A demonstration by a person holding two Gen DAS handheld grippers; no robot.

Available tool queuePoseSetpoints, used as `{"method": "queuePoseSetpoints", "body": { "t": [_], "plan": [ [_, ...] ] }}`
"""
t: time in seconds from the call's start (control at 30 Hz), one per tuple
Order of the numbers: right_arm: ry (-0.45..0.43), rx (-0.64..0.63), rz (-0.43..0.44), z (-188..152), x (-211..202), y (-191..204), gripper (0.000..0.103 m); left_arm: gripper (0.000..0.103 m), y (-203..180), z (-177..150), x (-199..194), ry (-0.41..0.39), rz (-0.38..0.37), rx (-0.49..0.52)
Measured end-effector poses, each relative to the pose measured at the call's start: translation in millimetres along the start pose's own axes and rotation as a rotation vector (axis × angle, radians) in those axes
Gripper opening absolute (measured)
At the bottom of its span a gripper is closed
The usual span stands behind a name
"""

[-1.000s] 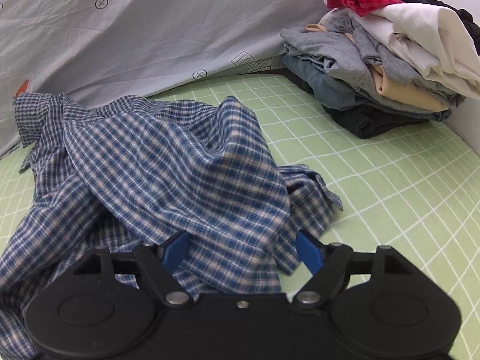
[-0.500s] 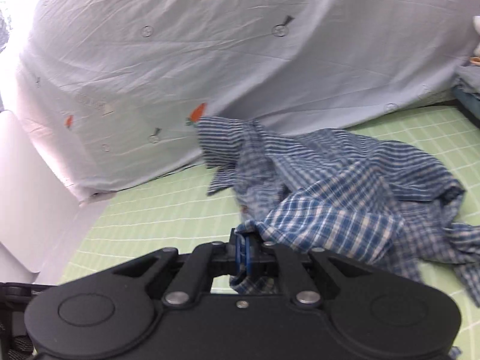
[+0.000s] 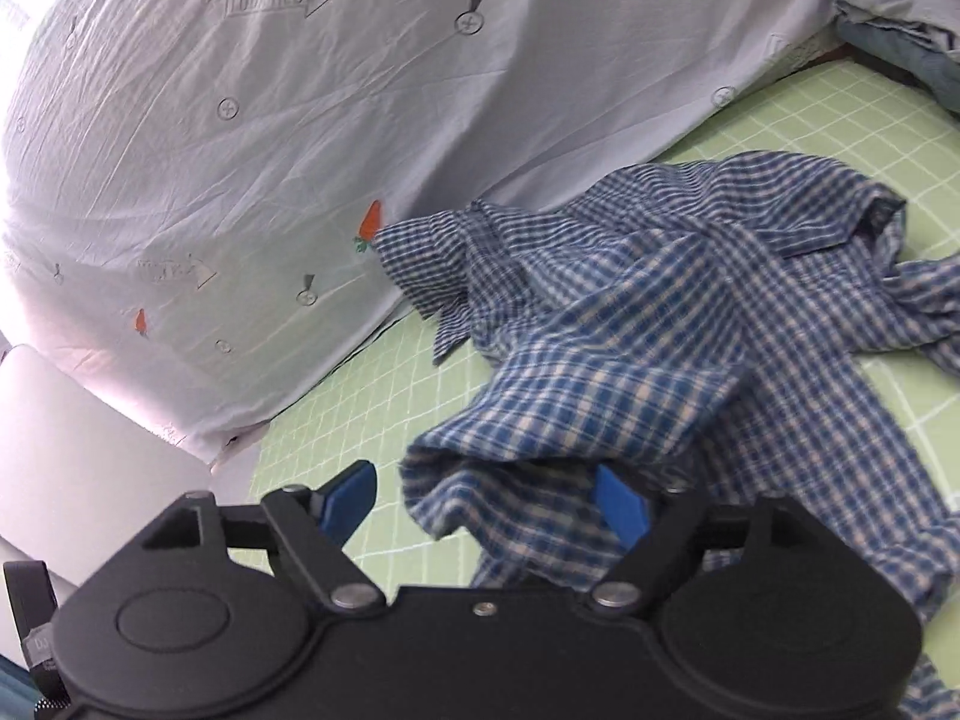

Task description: Fold clothes

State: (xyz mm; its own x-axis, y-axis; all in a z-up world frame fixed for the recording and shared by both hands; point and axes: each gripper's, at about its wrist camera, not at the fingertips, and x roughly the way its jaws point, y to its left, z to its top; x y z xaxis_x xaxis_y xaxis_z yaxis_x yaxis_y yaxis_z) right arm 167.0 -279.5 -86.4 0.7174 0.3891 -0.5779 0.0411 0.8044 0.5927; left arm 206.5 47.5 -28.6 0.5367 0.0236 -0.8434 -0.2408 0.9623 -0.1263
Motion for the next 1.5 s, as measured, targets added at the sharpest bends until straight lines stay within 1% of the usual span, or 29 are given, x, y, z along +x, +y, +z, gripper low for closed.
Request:
{"method": "queuePoseSetpoints", "body": {
  "t": [0.03,0.07,0.1,0.13,0.2,0.23,0.27,0.3,0.37,0.47,0.57,0.63,0.67,0.7,0.73,0.8,0.83,0.9,0.97,1.03,1.17,1.27,1.3,1.33,1.37,1.4,1.43,1.47,1.5],
  "plan": [
    [-0.03,0.003,-0.062,-0.1,-8.5,-9.1,0.09,0.074,-8.0,1.2,1.7,0.001,-0.012,0.027],
    [-0.052,-0.007,-0.142,-0.6,-14.8,-17.2,0.092,0.074,-16.1,2.3,3.3,0.002,-0.024,0.055],
    [-0.074,-0.017,-0.222,-1.1,-21.1,-25.3,0.098,0.074,-25.4,3.4,4.4,0.003,-0.04,0.084],
    [-0.088,-0.032,-0.307,-1.5,-25.7,-32.8,0.1,0.074,-34.8,4.6,5.1,0.004,-0.062,0.114],
    [-0.07,-0.08,-0.491,-2.3,-25.5,-48.3,0.1,0.074,-54.4,6.3,4.3,0.004,-0.114,0.169],
    [-0.056,-0.097,-0.565,-2.6,-24.7,-56.8,0.1,0.074,-65.5,6.3,2.7,0.0,-0.144,0.198],
    [-0.042,-0.095,-0.598,-2.8,-25.9,-67.0,0.1,0.074,-75.5,6.5,0.4,-0.005,-0.175,0.228],
    [-0.034,-0.085,-0.609,-3.3,-30.2,-78.5,0.1,0.077,-85.9,6.4,-1.2,-0.011,-0.204,0.261],
    [-0.024,-0.059,-0.6,-3.0,-34.1,-91.7,0.1,0.081,-105.9,6.7,-1.5,-0.017,-0.252,0.322],
    [0.0,-0.06,-0.591,-1.4,-29.8,-98.2,0.1,0.081,-134.6,8.0,2.7,-0.016,-0.307,0.399],
    [0.028,-0.084,-0.581,-0.7,-18.3,-94.1,0.1,0.081,-154.6,8.4,15.0,0.003,-0.314,0.431],
    [0.042,-0.099,-0.573,-0.4,-12.1,-91.1,0.1,0.079,-165.6,9.0,26.5,0.023,-0.289,0.441],
    [0.049,-0.106,-0.572,-0.5,-9.9,-90.5,0.1,0.074,-169.1,9.2,31.1,0.027,-0.278,0.44],
    [0.055,-0.112,-0.571,-0.8,-7.9,-89.8,0.1,0.06,-172.4,9.3,35.5,0.03,-0.266,0.438],
    [0.061,-0.118,-0.569,-1.1,-6.6,-89.1,0.1,0.052,-172.9,11.1,39.1,0.038,-0.266,0.435],
    [0.068,-0.124,-0.567,-2.0,-5.4,-89.1,0.1,0.014,-168.9,13.9,39.3,0.036,-0.256,0.404],
    [0.072,-0.126,-0.569,-2.7,-4.8,-89.0,0.1,0.01,-166.8,15.2,39.4,0.034,-0.251,0.388],
    [0.081,-0.132,-0.576,-4.8,-3.4,-88.1,0.1,0.009,-154.1,19.2,34.9,0.007,-0.233,0.34],
    [0.089,-0.138,-0.585,-7.3,-2.5,-87.0,0.1,0.008,-131.3,26.5,24.5,-0.036,-0.194,0.29],
    [0.094,-0.141,-0.589,-9.4,-2.3,-85.4,0.1,0.008,-98.9,38.0,10.8,-0.105,-0.119,0.234],
    [0.103,-0.147,-0.596,-13.0,-1.3,-80.7,0.1,0.008,-14.0,81.8,-16.5,-0.24,0.122,0.097],
    [0.107,-0.153,-0.593,-15.2,0.2,-75.6,0.1,0.008,60.7,110.3,-30.5,-0.281,0.296,-0.048],
    [0.107,-0.158,-0.591,-16.3,0.6,-73.4,0.1,0.012,83.5,117.2,-34.0,-0.287,0.353,-0.098],
    [0.107,-0.164,-0.59,-17.4,0.9,-71.0,0.1,0.016,104.9,121.6,-34.8,-0.273,0.432,-0.151],
    [0.106,-0.171,-0.588,-18.6,1.0,-68.4,0.1,0.023,126.2,125.8,-35.4,-0.257,0.512,-0.205],
    [0.105,-0.178,-0.587,-19.9,0.9,-65.8,0.1,0.024,146.2,126.2,-37.5,-0.237,0.595,-0.271],
    [0.104,-0.183,-0.588,-21.3,0.6,-63.3,0.1,0.026,159.7,123.7,-41.7,-0.231,0.639,-0.32],
    [0.101,-0.186,-0.589,-22.7,-0.1,-61.1,0.1,0.035,165.6,116.9,-46.3,-0.237,0.625,-0.353],
    [0.098,-0.186,-0.591,-24.2,-1.5,-59.7,0.1,0.049,171.0,109.7,-50.9,-0.245,0.607,-0.385]
  ]
}}
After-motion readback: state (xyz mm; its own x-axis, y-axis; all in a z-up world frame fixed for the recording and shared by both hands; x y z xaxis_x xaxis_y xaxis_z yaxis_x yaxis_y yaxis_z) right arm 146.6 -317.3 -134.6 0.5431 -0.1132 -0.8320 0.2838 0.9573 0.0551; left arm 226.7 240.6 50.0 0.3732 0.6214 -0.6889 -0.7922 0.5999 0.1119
